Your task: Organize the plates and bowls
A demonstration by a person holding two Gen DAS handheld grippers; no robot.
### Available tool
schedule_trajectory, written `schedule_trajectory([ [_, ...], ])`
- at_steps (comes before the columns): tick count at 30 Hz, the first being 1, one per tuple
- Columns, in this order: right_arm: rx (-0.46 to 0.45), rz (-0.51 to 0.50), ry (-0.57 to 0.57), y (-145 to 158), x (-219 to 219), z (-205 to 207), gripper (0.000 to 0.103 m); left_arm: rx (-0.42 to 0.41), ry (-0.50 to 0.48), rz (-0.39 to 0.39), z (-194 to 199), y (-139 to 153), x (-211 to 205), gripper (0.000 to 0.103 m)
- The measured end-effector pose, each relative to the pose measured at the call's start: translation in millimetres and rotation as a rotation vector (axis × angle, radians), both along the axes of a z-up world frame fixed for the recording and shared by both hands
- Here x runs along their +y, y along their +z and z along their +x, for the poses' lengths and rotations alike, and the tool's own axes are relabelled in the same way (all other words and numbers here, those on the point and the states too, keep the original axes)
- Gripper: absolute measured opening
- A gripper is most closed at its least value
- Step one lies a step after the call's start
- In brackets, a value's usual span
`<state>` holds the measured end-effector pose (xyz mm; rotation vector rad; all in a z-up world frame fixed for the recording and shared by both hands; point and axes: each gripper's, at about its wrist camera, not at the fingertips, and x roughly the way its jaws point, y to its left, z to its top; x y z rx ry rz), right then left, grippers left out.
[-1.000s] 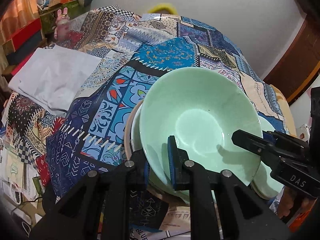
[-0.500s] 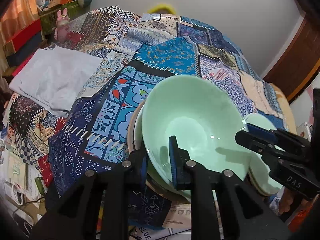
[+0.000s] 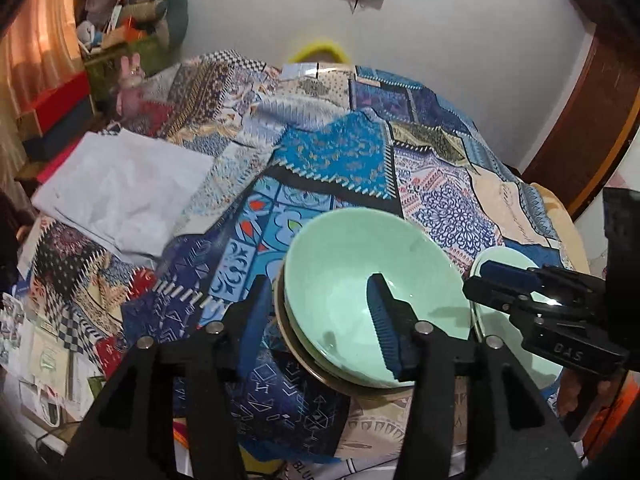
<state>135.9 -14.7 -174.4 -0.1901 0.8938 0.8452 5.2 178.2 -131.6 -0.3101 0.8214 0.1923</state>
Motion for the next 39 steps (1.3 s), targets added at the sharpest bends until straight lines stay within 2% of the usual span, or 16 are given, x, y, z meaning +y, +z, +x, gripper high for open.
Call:
schedule_trajectory([
  [2, 0.005, 0.001, -0.001, 0.5, -2.0, 1.1, 0.035, 0.008, 0.008, -0.011, 0.8, -1.0, 4.0, 0.051],
  [7, -0.016, -0.006, -0.009, 4.7, -5.6, 4.7, 0.045, 0.048, 0.030, -0.045, 3.3, -18.1, 14.2, 0.051],
  [12, 0.020, -0.019, 0.000, -0.2, -2.0, 14.7, 0.046, 0.103, 0.021, -0.086, 9.5, -40.5, 16.7, 0.051],
  [16, 0.054, -0.025, 0.008, -7.6, 2.9, 21.1, 0.046, 0.102, 0.024, -0.134, 10.1, -49.1, 20.5, 0.052],
  [20, 0.084, -0.070, 0.035, -18.0, 16.0, 24.5, 0.047, 0.117, 0.015, -0.148, 13.8, -57.9, 20.5, 0.054],
  [28, 0.094, -0.117, 0.076, -27.6, 33.2, 22.7, 0.047, 0.134, 0.012, -0.223, 13.4, -78.0, 25.7, 0.055],
  [34, 0.125, -0.120, 0.092, -34.7, 43.1, 24.3, 0.047, 0.125, -0.004, -0.226, 16.0, -78.8, 22.3, 0.053],
  [37, 0.135, -0.131, 0.103, -38.6, 48.8, 24.3, 0.047, 0.121, -0.013, -0.230, 19.2, -77.9, 21.1, 0.048],
  [39, 0.144, -0.138, 0.104, -42.0, 51.2, 26.0, 0.047, 0.118, -0.023, -0.226, 20.9, -76.5, 18.9, 0.041],
])
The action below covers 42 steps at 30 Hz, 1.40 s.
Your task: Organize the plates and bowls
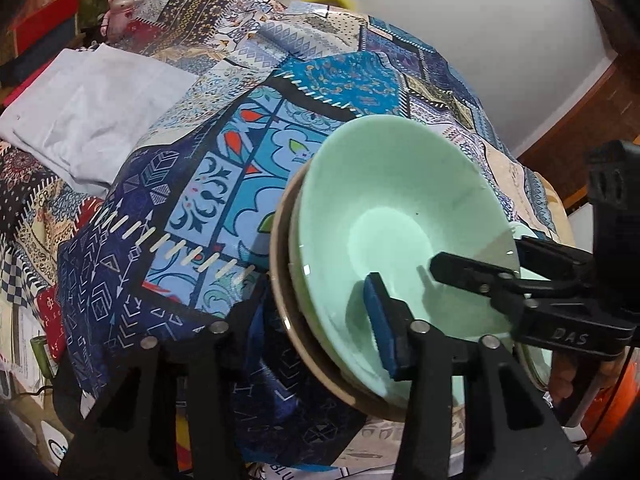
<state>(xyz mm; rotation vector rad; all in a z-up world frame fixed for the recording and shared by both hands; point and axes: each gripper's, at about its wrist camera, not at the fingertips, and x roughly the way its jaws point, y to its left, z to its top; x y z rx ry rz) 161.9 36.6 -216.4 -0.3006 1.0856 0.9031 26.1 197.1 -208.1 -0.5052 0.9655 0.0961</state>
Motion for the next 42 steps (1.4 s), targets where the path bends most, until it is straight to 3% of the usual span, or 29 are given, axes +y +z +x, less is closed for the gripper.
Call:
schedule_trajectory([
  [6, 0.035, 0.014, -0.029, -2.6, -3.5, 5.8, 0.038, 0.007, 0.011, 0.006, 1.2, 2.9, -3.7, 0.038],
  [18, 0.075, 0.067, -0.099, 2.2, -8.9, 8.4, 0.037, 0.038, 0.068, 0.010, 8.1, 11.9, -7.1, 0.038],
  [30, 0.009, 0.128, -0.124, 32.9, -23.3, 3.8, 0.037, -0.018, 0.071, 0.034, 6.5, 44.5, -17.8, 0.038],
  [42, -0.056, 0.161, -0.165, 62.1, -60.1, 5.1, 0.037, -0.066, 0.013, 0.067, 13.9, 79.2, -53.7, 0.038],
])
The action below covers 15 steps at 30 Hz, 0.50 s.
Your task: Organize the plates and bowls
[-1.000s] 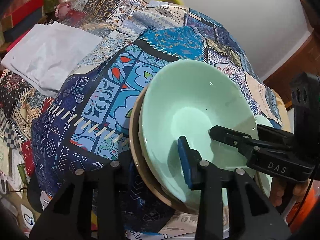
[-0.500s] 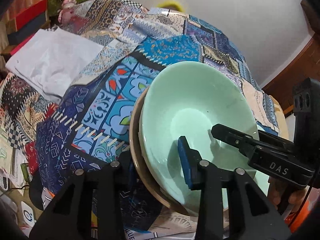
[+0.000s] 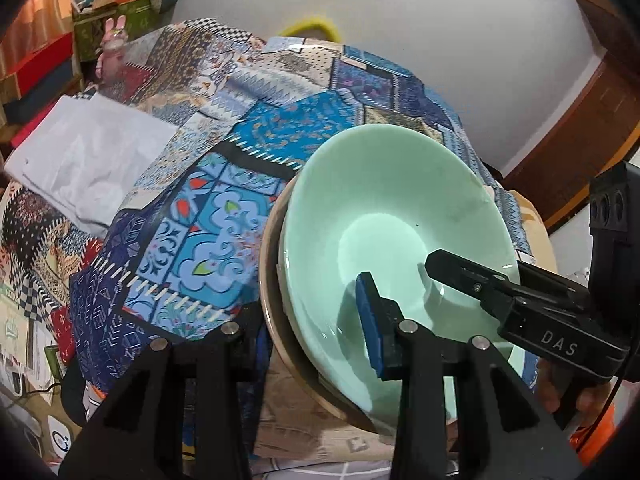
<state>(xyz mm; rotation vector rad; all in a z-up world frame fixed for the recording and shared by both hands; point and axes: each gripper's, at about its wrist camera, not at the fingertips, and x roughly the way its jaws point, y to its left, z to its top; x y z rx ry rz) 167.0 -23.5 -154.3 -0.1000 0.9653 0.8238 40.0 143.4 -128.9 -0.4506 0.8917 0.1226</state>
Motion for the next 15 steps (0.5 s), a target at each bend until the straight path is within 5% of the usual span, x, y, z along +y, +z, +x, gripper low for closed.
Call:
schedule_trajectory([
  [15, -0.029, 0.023, -0.103, 16.2, -71.8, -5.5, 0.037, -0.015, -0.110, 0.017, 16.3, 18.2, -63.8, 0.038],
])
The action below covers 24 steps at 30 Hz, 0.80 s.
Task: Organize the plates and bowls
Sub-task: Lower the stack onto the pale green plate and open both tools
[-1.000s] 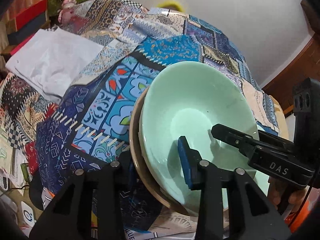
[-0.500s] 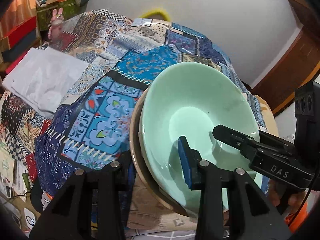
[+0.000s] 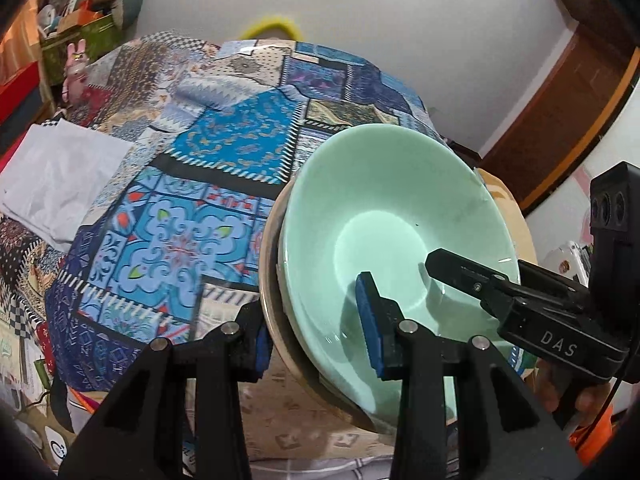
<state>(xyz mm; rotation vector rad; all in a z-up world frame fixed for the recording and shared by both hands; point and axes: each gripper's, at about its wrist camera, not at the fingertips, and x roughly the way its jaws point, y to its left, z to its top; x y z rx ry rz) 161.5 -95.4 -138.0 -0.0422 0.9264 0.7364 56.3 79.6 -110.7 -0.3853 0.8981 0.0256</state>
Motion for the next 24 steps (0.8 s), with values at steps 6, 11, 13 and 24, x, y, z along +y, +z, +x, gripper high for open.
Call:
schedule_trajectory([
  [6, -0.001, 0.009, -0.033, 1.2, -23.3, -0.9, 0.037, 0.005, -0.043, 0.015, 6.7, 2.4, -25.7, 0.038],
  [11, 0.009, 0.016, -0.057, -2.8, -43.7, -0.7, 0.037, 0.025, -0.080, 0.027, 13.0, 0.6, -46.8, 0.038],
  [13, 0.017, 0.023, -0.065, -5.9, -52.0, -0.2, 0.037, 0.033, -0.091, 0.031, 15.6, -1.2, -52.5, 0.038],
  [24, 0.070, 0.028, -0.102, -27.2, -78.2, 0.8, 0.037, 0.096, -0.137, 0.028, 29.1, -23.5, -75.6, 0.038],
])
